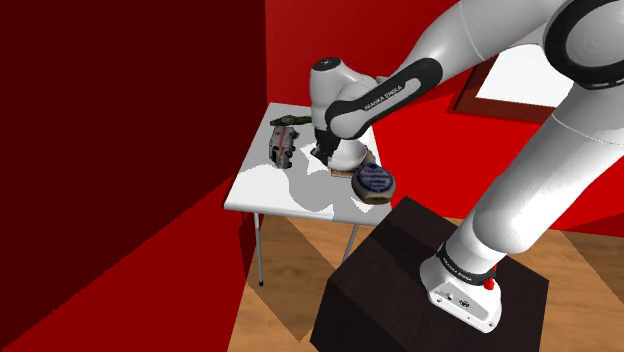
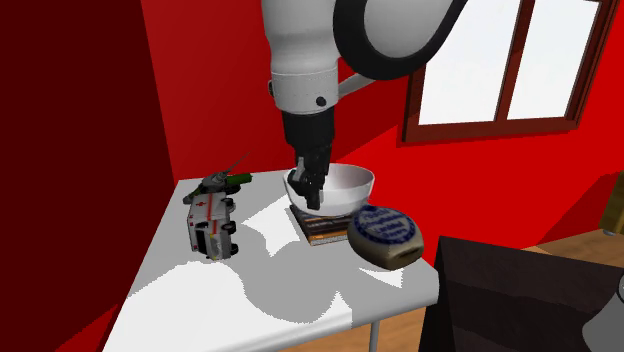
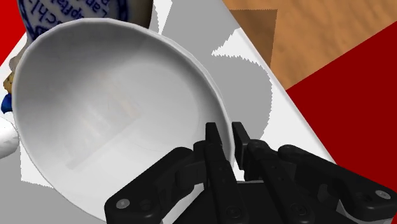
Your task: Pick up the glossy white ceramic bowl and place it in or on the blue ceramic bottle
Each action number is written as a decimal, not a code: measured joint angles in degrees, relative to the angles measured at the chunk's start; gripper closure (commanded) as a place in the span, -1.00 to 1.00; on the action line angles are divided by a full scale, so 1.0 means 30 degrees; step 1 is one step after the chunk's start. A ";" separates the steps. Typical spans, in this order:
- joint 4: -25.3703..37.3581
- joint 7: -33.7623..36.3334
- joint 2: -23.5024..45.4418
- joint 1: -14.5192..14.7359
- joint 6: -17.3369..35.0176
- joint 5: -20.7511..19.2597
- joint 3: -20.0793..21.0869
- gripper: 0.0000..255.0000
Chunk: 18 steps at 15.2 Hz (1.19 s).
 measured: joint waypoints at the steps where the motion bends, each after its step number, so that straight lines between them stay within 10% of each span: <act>1: 0.0054 -0.0106 -0.0202 0.0018 -0.0243 0.0116 0.0014 1.00; 18: -0.1975 -0.4386 -0.4864 -0.1302 -0.1978 0.0735 -0.2040 1.00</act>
